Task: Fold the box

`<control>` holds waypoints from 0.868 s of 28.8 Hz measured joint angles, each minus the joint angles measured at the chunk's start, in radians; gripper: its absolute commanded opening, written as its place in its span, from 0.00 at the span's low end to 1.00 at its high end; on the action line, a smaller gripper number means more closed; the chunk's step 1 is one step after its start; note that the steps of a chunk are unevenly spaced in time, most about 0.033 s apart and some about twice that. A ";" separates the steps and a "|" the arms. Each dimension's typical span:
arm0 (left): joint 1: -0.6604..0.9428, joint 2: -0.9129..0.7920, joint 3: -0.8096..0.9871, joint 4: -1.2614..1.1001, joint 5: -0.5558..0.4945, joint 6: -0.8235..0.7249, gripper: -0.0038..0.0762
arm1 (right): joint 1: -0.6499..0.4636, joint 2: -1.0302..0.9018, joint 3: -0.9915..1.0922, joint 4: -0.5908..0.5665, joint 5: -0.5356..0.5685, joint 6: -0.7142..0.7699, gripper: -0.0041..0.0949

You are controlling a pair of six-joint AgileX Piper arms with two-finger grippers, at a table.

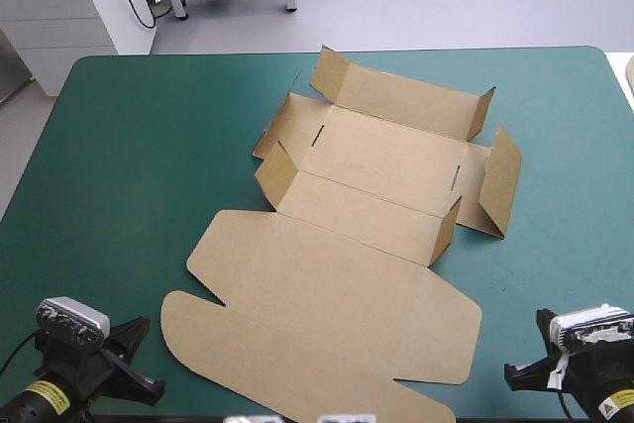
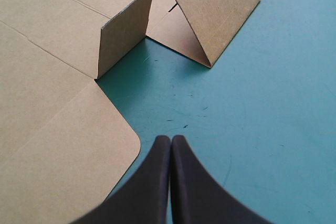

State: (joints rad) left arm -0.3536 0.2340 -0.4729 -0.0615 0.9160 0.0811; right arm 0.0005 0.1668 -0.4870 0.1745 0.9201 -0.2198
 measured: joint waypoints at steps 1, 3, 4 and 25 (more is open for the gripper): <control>0.000 0.000 0.000 0.000 0.000 0.000 0.04 | 0.000 0.000 0.000 -0.002 0.000 0.000 0.02; 0.000 0.000 0.000 0.000 0.000 0.000 0.04 | 0.000 0.000 0.000 -0.005 0.000 0.000 0.02; 0.000 0.000 0.000 0.000 0.000 0.000 0.04 | 0.000 0.000 0.000 -0.006 0.000 0.000 0.02; 0.000 0.000 0.000 0.000 0.000 0.000 0.04 | 0.000 0.528 -0.494 0.016 0.186 0.083 0.02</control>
State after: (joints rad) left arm -0.3536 0.2340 -0.4729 -0.0615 0.9160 0.0811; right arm 0.0005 0.6949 -0.9808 0.1908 1.1066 -0.1372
